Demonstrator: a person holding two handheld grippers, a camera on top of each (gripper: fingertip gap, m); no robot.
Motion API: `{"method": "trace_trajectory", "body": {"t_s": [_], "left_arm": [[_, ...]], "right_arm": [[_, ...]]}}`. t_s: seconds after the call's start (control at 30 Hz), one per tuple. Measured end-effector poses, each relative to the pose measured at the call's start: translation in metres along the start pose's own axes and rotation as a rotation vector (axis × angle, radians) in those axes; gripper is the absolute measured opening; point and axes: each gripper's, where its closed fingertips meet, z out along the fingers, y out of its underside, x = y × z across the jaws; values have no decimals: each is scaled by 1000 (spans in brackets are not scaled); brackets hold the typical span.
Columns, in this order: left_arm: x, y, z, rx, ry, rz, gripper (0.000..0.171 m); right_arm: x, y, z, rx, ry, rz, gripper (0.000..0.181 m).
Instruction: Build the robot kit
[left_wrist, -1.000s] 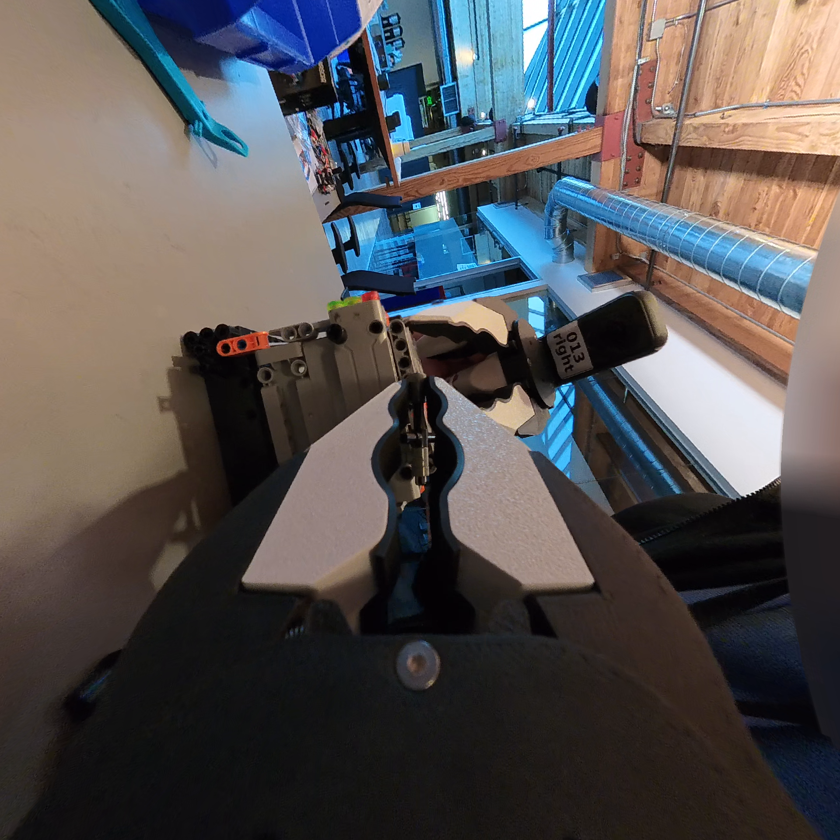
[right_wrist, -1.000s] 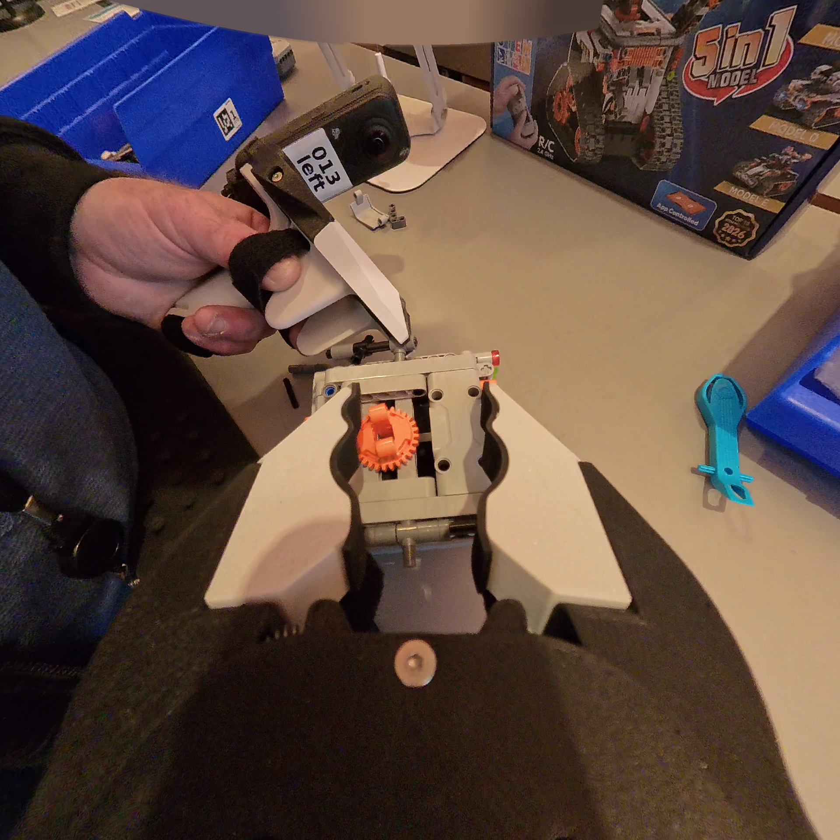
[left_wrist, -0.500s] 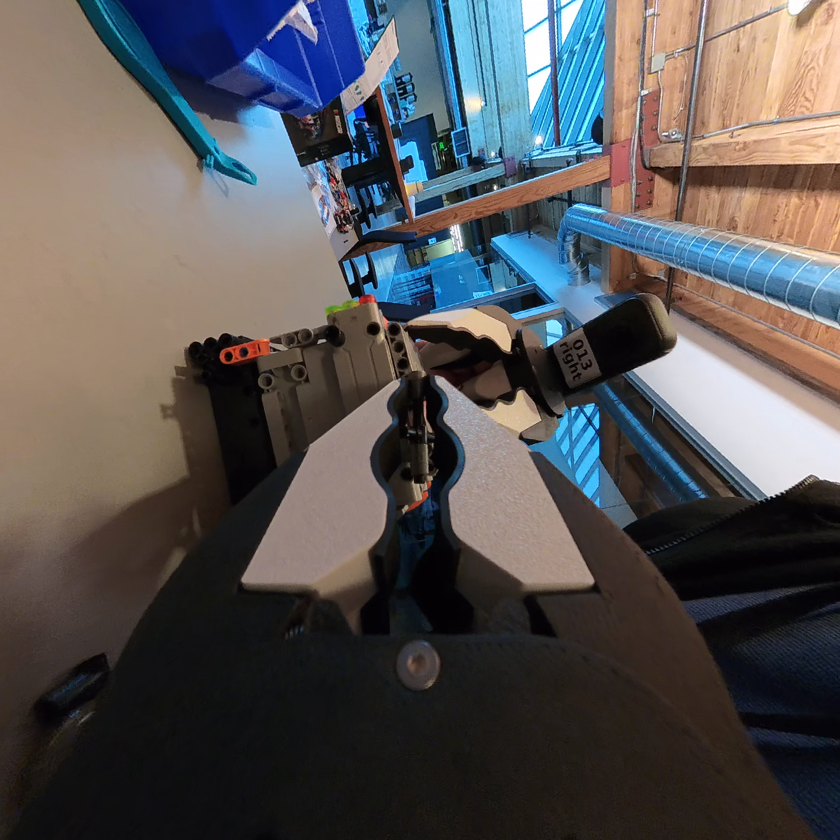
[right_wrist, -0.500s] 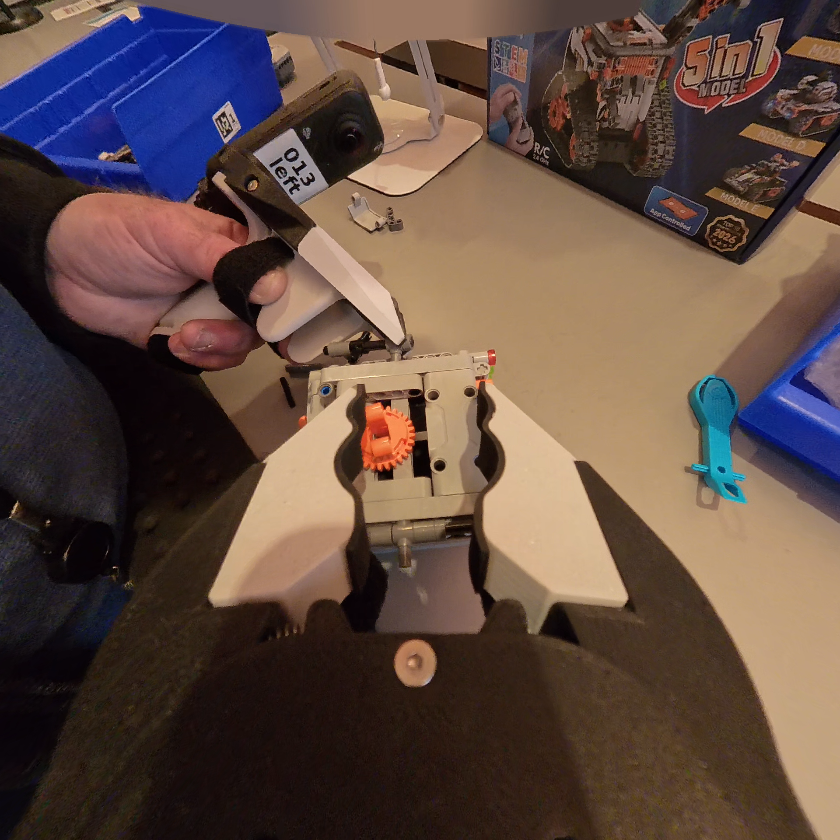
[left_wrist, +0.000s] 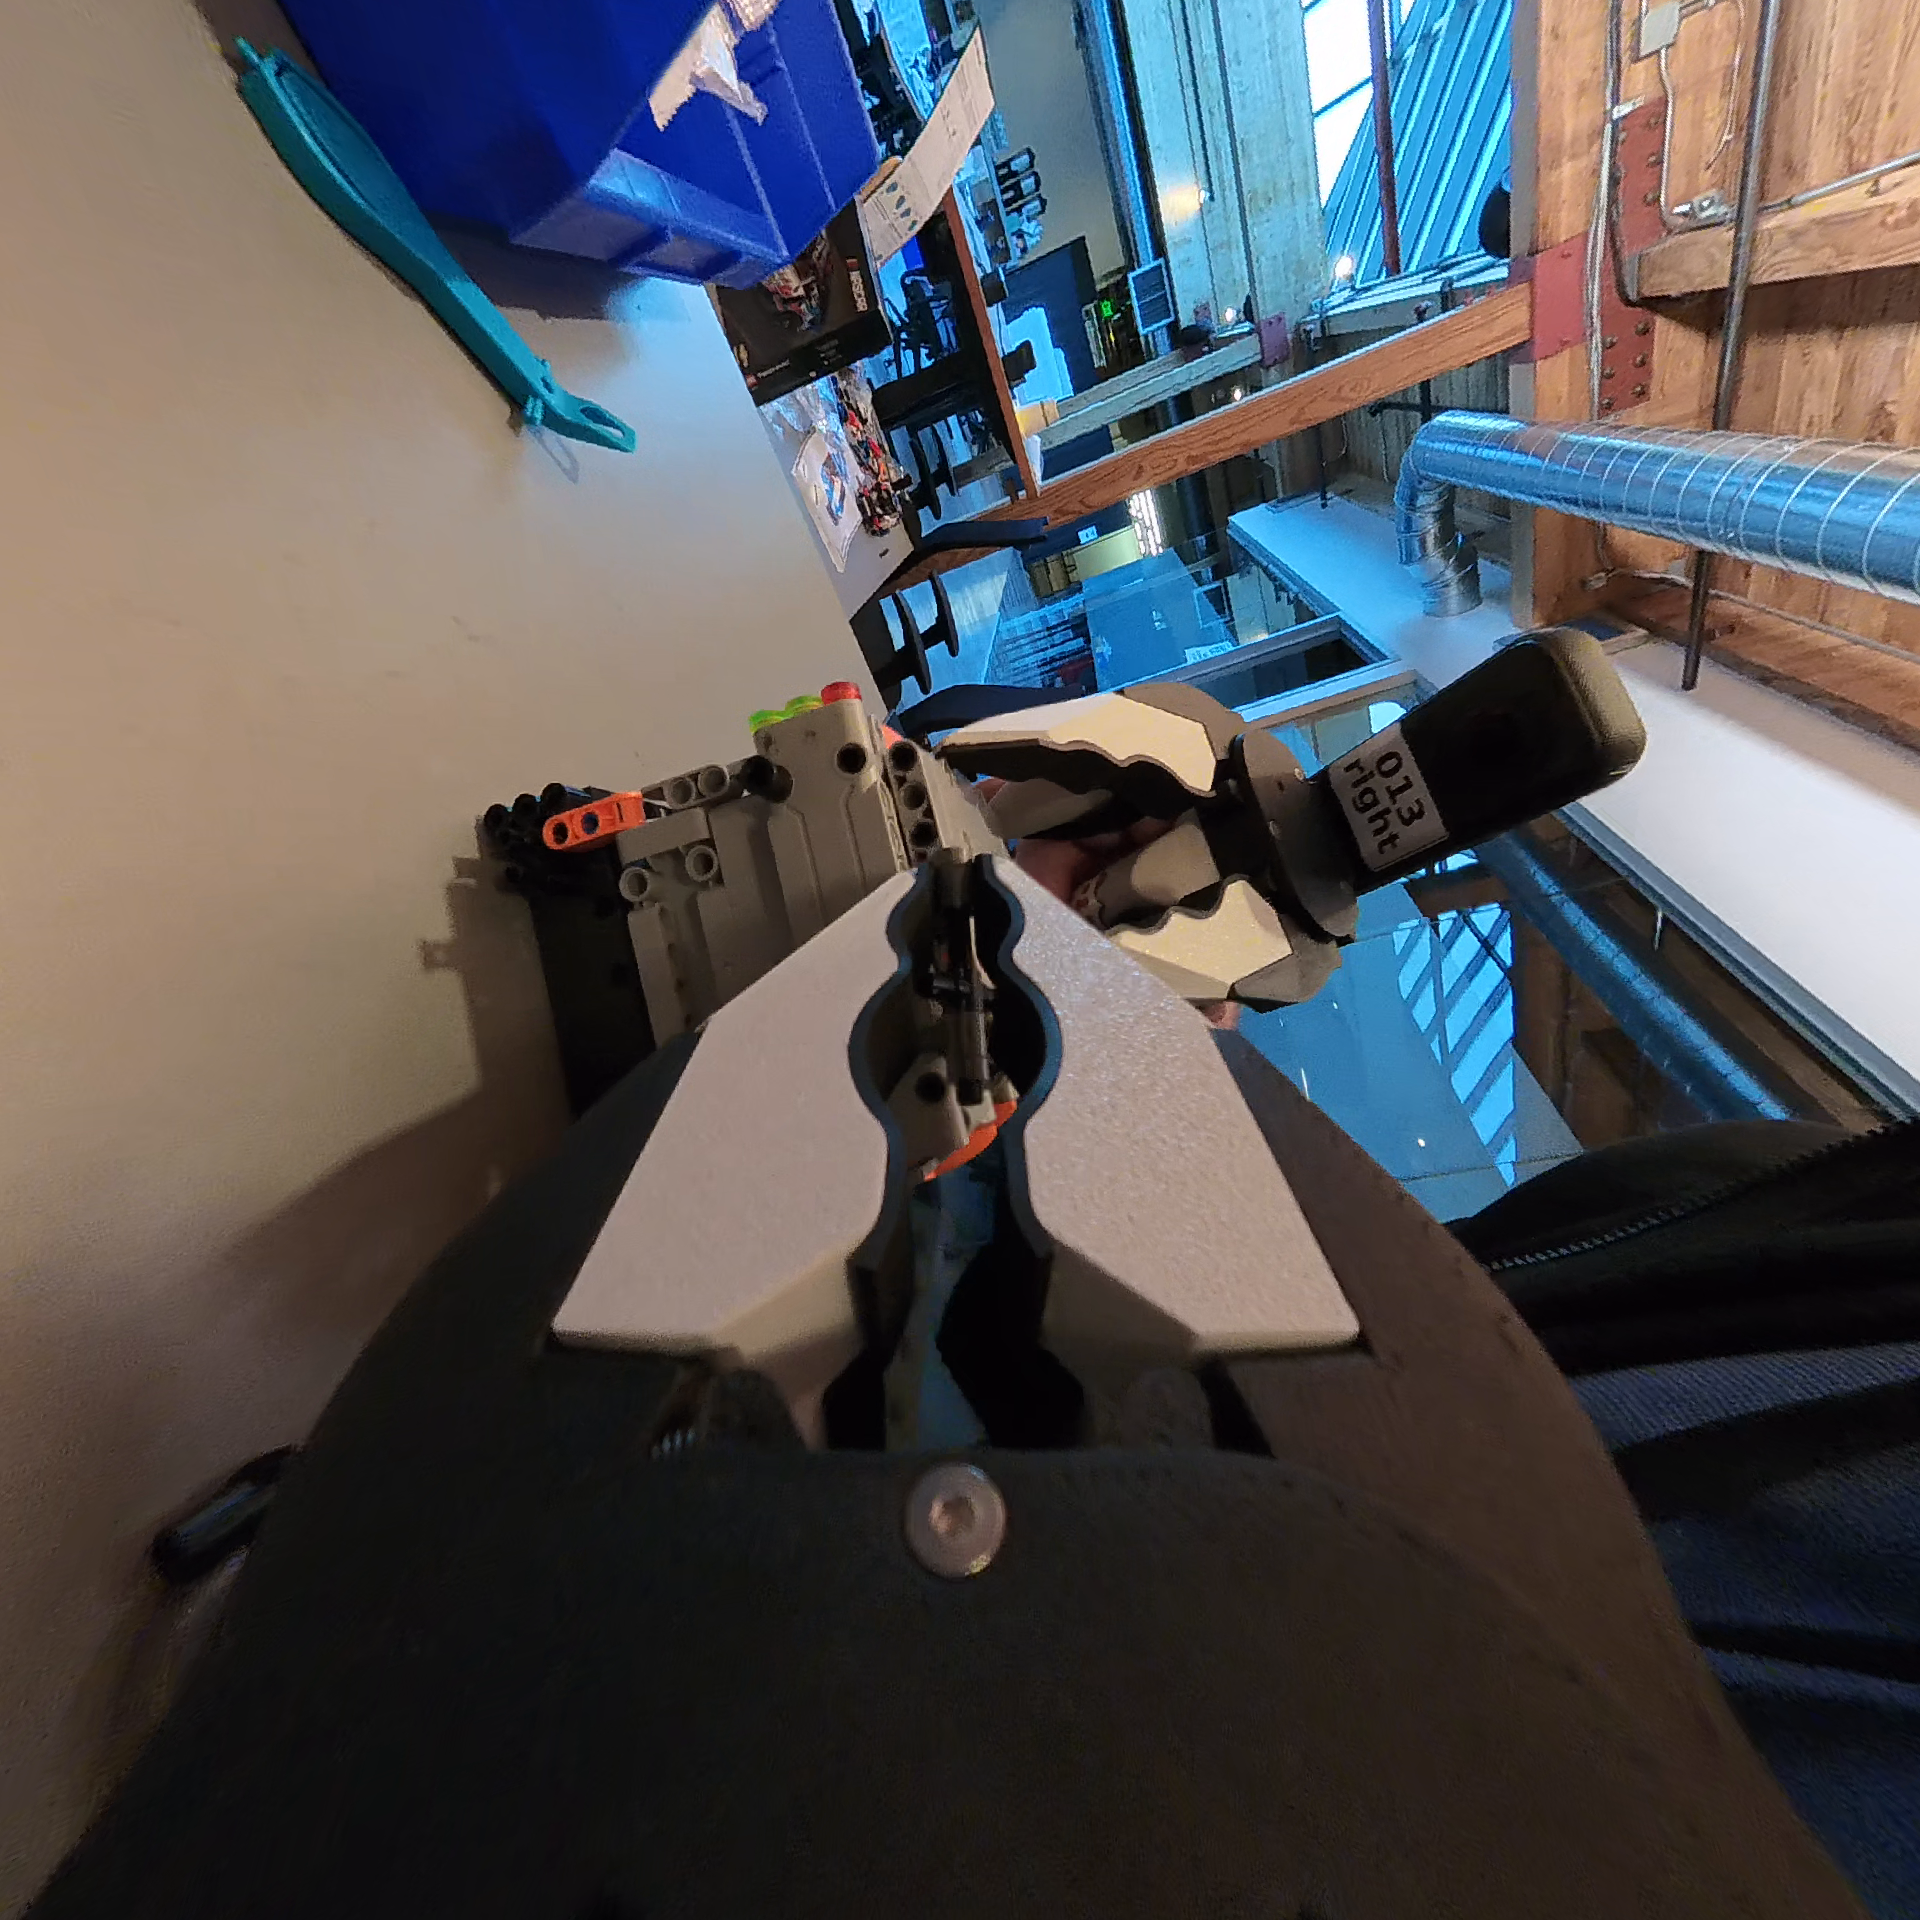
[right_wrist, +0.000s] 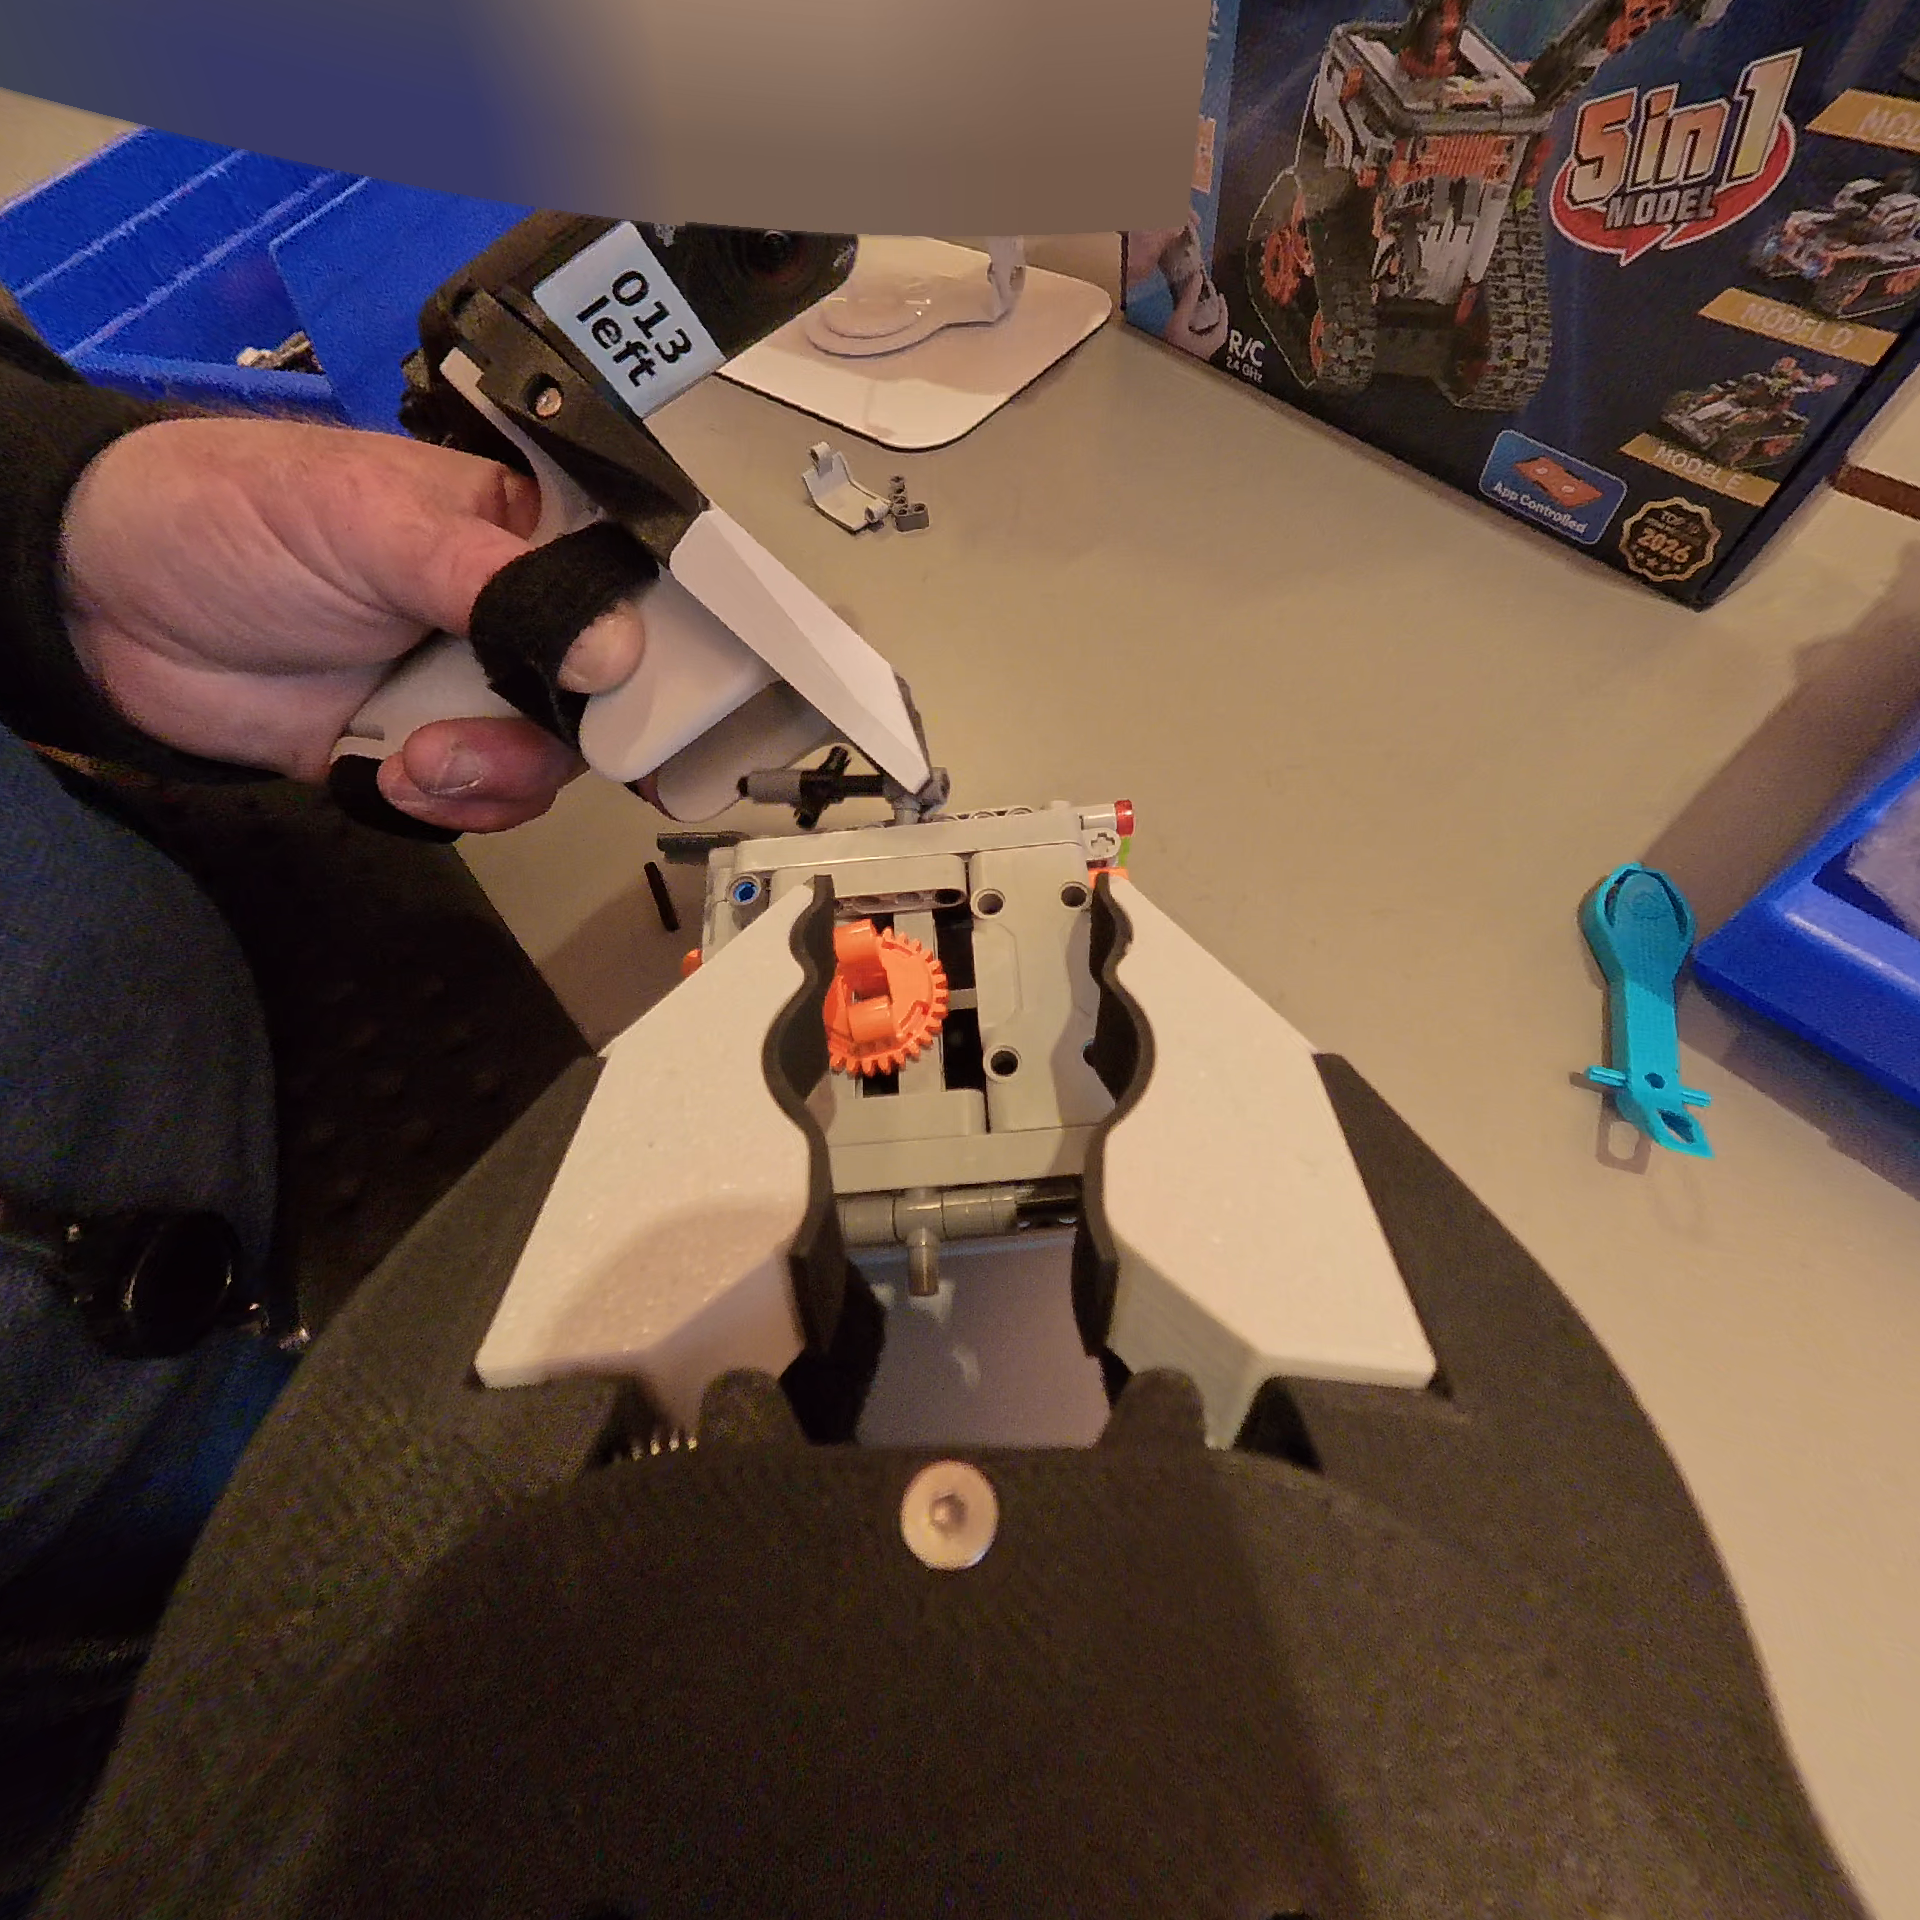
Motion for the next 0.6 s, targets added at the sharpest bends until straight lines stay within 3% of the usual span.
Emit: {"method": "trace_trajectory", "body": {"t_s": [0.43,0.6], "left_arm": [[0,5,-5,-12,34,-78,5],[2,5,-5,10,105,-148,4]], "right_arm": [[-1,1,-2,-3,-4,-11,51],[-8,-17,-3,-3,-2,-116,36]]}}
